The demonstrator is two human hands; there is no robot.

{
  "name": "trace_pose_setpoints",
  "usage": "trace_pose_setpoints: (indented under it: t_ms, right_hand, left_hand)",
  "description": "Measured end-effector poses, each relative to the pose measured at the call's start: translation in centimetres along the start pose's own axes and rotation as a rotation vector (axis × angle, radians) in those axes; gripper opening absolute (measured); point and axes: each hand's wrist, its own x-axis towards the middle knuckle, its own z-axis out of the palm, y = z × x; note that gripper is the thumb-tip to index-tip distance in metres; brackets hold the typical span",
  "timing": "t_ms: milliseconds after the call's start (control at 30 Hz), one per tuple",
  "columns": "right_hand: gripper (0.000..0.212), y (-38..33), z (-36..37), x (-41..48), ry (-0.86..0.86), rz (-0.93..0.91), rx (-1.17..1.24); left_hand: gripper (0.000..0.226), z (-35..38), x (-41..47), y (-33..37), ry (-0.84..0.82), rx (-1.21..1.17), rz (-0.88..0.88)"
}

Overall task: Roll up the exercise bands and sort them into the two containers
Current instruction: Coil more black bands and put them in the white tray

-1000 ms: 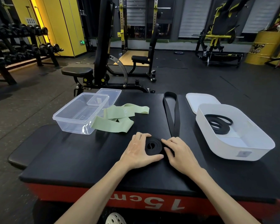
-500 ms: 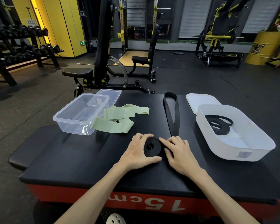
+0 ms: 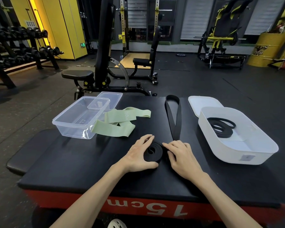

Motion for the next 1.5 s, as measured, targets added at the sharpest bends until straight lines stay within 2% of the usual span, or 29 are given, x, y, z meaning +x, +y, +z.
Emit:
trace_pose_setpoints:
  t_ms: [67,200,367,500,667,867,1067,1133,1300,1433,1500]
  right_hand:
    - [0.037,0.0,-0.1,0.0,0.019,0.006,-0.005]
    - [0.039,0.1,-0.1,0.0,0.029,0.022,-0.024]
    - [0.040,0.0,-0.1,0.2,-0.018,-0.010,-0.051]
    - [0.022,-0.5,-0.3,0.1,-0.021,-0.014,-0.005]
    - [0.020,-0.3,-0.3,0.0,-0.001,-0.027,0.028]
    - [0.029,-0.3,-0.6,-0.2,0.039,-0.011,-0.046]
    - [0.046,-0.3,-0.7,-0.2,0.041,0.062,-0.050]
    - [0.046,-0.3,-0.7,-0.2,0.022,0.063,-0.046]
    - [0.041,-0.2,-0.5,-0.2,0.000,-0.007,-0.043]
    - [0.024,-0.3,-0.5,0.0,0.020,0.013,-0.004]
    - [0.021,-0.4,-0.3,0.0,0.022,-0.010,-0.008]
  left_hand:
    - [0.101,-0.1,0.0,-0.1,-0.006,-0.021,-0.008]
    - [0.087,0.3,-0.5,0.0,0.087,-0.076,-0.006]
    - [0.082,0.9,-0.7,0.8,0.184,-0.010,-0.015]
    - [0.090,1.2,-0.5,0.7,0.233,0.067,-0.054]
    - [0.094,1.1,-0.5,0.9,0.192,0.100,-0.036]
    - [0.091,0.4,-0.7,0.3,0.090,0.159,0.151]
    - [0.093,-0.5,-0.4,0.3,-0.079,0.116,0.094]
    - [0.090,-0.6,-0.4,0.2,-0.087,0.110,0.095]
    - [0.094,0.7,-0.8,0.1,0.081,0.153,0.081]
    - [0.093,1.3,-0.7,0.7,0.250,0.298,0.057]
    - [0.093,1.4,-0.5,0.9,0.300,0.338,0.015]
